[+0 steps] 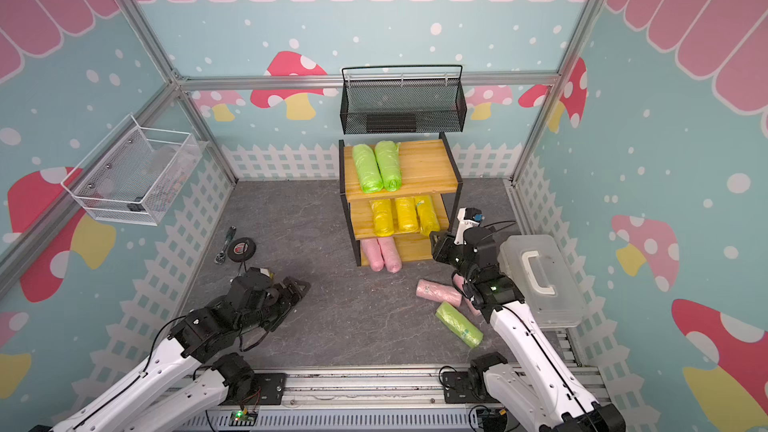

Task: Sort the rolls of trash bags by color and place them on the shelf
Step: Place the roll of trash bags on the shelf.

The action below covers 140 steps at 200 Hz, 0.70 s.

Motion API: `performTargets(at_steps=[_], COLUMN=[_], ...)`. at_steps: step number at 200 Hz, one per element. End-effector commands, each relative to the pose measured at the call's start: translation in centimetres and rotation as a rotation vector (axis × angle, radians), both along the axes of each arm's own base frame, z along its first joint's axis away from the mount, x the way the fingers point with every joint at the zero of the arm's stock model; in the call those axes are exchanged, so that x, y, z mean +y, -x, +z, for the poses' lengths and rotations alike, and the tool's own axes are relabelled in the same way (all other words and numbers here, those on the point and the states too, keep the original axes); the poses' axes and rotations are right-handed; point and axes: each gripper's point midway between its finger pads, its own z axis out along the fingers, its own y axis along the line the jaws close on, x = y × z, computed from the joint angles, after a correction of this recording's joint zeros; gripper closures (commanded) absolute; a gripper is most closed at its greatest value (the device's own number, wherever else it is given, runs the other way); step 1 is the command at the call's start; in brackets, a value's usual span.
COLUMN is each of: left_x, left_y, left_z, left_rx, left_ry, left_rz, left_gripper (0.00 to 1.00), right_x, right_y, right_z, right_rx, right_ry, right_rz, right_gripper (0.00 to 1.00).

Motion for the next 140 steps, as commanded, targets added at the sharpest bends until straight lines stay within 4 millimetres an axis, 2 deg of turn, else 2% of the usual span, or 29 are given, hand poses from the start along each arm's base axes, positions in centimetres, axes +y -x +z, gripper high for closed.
performTargets(at_steps=[1,38,78,140], left_x=[0.5,1.7,2.7,4.8], left_y=[0.3,0.2,0.1,-0.2], left_z=[0.3,0.0,-0.4,-1.0], left_rx=[-0.004,0.014,0.035,0.066], left_ry=[-0.035,-0.050,-0.047,-0.064], left_rz=[-0.029,-0.017,0.000,0.051], left_gripper=[0.05,0.05,0.05,0.04], right_x=[0.1,0.7,0.4,0.1], right_y=[0.0,-1.5,-3.0,-5.0], right_z=[-1.0,-1.9,-2.6,-1.6], right_rx=[0.017,0.032,0.033,0.010], right_ry=[-0.045,-0.126,-0.235,-0.291], right_rz=[-0.009,-0.018,-0.070,-0.095], right_gripper=[0.68,0.74,0.78,0.79])
